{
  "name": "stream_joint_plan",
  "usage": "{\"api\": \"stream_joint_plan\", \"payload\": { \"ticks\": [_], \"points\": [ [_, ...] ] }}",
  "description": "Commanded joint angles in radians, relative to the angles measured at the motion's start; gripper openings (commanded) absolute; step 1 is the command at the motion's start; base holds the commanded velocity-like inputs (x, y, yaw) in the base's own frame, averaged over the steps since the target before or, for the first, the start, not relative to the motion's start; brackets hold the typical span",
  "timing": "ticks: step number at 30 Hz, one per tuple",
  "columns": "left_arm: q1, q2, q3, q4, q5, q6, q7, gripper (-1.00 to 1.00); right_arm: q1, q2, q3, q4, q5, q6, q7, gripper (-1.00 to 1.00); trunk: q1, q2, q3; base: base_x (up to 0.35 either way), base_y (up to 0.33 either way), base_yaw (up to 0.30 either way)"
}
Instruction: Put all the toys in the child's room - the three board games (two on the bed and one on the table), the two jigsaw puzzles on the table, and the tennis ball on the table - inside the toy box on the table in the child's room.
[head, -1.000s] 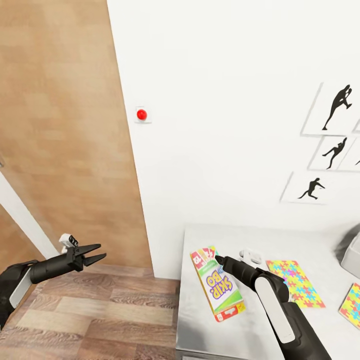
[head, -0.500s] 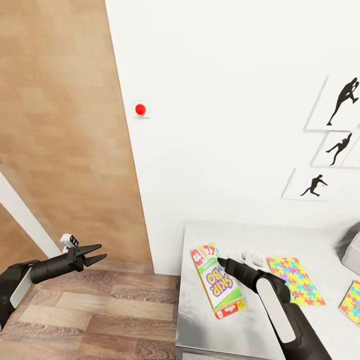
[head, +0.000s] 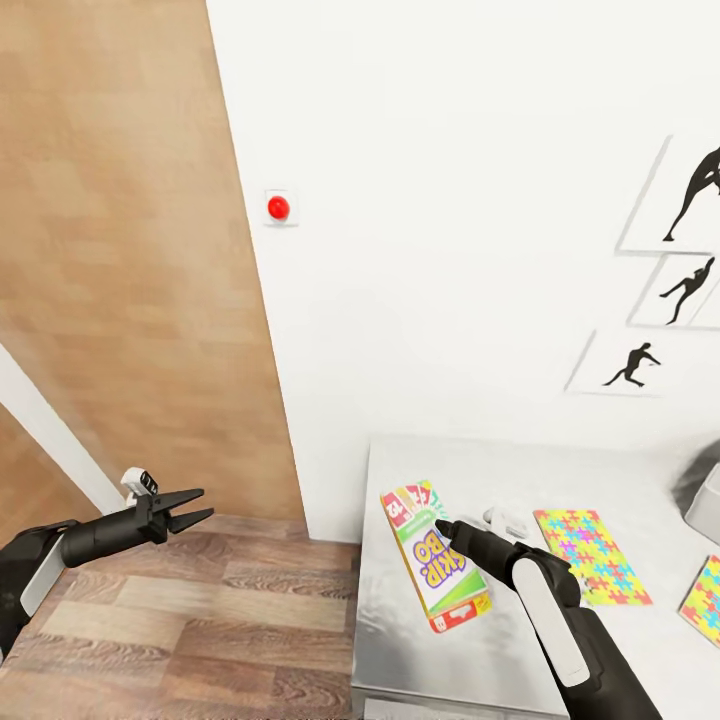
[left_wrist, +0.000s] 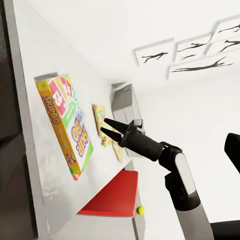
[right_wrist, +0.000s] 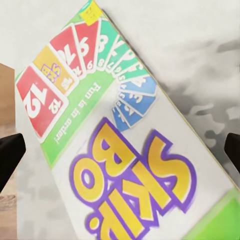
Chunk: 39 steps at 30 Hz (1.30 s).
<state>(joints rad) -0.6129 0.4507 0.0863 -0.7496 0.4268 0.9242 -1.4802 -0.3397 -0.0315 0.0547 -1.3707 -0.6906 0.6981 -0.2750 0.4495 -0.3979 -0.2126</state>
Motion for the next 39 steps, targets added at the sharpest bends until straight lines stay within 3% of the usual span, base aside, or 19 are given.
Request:
{"api": "stream_joint_plan", "payload": {
  "ticks": [1, 39],
  "points": [
    [-0.001, 0.000, 0.000, 0.000, 0.001, 0.011, -0.003, 1.00, -0.001, -0.001, 0.002, -0.001, -0.010, 0.001, -0.010, 1.00, 0.001, -0.002, -0.004, 0.000, 0.000, 0.000],
    [-0.001, -0.004, -0.002, -0.001, 0.001, 0.012, 0.000, 1.00, -0.001, -0.002, 0.002, 0.000, -0.009, -0.001, -0.010, 1.00, 0.001, -0.002, -0.066, 0.000, 0.000, 0.000]
  ]
}}
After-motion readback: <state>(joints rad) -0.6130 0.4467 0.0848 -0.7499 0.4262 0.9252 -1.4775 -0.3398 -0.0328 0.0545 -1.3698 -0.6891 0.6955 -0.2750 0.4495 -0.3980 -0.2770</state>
